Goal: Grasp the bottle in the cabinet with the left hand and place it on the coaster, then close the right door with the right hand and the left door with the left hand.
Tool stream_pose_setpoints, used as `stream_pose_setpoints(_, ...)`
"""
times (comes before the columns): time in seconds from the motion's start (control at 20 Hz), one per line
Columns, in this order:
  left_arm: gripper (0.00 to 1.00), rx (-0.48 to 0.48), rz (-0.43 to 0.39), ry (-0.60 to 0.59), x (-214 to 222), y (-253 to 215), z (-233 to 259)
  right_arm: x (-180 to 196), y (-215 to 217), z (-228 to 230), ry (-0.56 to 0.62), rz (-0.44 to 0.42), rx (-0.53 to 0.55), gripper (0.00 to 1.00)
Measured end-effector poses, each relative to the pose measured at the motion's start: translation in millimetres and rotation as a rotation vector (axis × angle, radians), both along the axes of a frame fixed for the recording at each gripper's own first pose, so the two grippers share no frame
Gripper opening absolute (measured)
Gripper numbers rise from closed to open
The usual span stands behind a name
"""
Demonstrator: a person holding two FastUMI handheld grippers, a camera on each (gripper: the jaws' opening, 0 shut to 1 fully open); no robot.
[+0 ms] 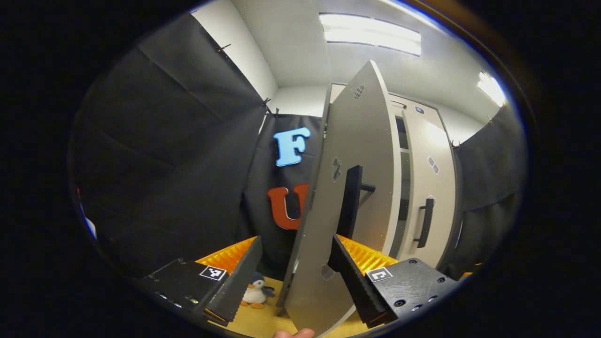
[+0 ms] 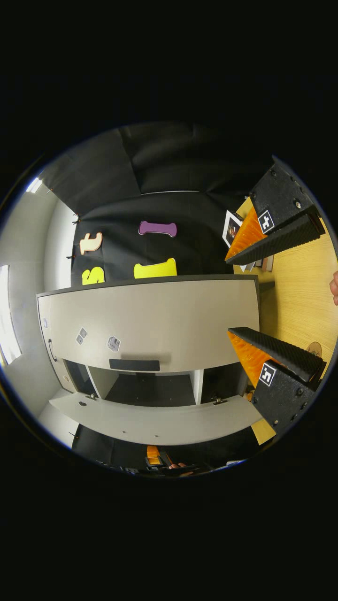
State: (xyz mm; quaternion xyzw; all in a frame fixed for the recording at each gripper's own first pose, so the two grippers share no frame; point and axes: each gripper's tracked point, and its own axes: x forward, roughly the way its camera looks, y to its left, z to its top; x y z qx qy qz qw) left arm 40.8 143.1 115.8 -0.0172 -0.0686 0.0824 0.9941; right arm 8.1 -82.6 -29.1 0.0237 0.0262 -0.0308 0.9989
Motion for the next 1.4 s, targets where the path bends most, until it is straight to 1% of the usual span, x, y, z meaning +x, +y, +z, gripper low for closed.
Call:
stream_pose_setpoints(0.05, 0.92, -0.002, -0.033, 0.002, 6.1, -12.0, -1.0, -2.9, -4.9, 2.7, -0.004, -0.011, -0.003, 0.82)
stream_pose_setpoints(0.15, 0.93, -0.019, -0.089, 0.008, 19.8, -30.7, -4.6, -3.0, -8.0, 5.6, -0.014, -0.034, -0.003, 0.82)
stream_pose_setpoints(0.25, 0.94, -0.035, -0.118, 0.01, 29.4, -42.0, -6.7, -7.8, -15.3, 5.0, -0.014, -0.056, -0.001, 0.82)
stream_pose_setpoints(0.3, 0.99, -0.038, -0.125, 0.01, 31.0, -44.4, -8.7, -9.4, -17.8, 2.8, -0.01, -0.068, 0.001, 0.82)
stream_pose_setpoints(0.55, 0.99, -0.016, -0.125, 0.026, 30.2, -48.5, -14.6, -17.2, -22.4, 1.3, -0.01, -0.092, 0.002, 0.82)
stream_pose_setpoints(0.7, 0.99, 0.01, -0.115, 0.028, 27.9, -50.5, -17.4, -13.6, -16.7, 1.0, -0.006, -0.078, 0.005, 0.82)
stream_pose_setpoints(0.85, 0.99, -0.004, -0.133, 0.042, 14.8, -62.4, -34.8, -10.6, -6.4, 0.1, 0.004, -0.052, 0.004, 0.82)
stream_pose_setpoints(0.9, 0.94, -0.007, -0.136, 0.044, 3.4, -70.6, -43.9, -9.6, -2.9, 0.6, 0.004, -0.043, 0.003, 0.82)
stream_pose_setpoints(0.95, 0.99, -0.009, -0.13, 0.053, -4.3, -76.2, -53.0, -8.8, 1.2, 0.0, 0.006, -0.032, 0.001, 0.82)
stream_pose_setpoints(1.1, 0.99, -0.028, -0.146, 0.105, -16.5, -95.1, -80.3, -6.3, 10.8, 2.1, 0.01, -0.004, -0.018, 0.82)
stream_pose_setpoints(1.25, 1.0, 0.019, -0.132, 0.122, -20.0, -103.8, -96.8, -5.8, 21.7, 3.1, 0.008, 0.026, -0.021, 0.82)
stream_pose_setpoints(1.4, 0.99, 0.043, -0.164, 0.163, -24.3, -122.9, -116.5, -6.4, 32.1, 1.4, 0.016, 0.046, -0.029, 0.82)
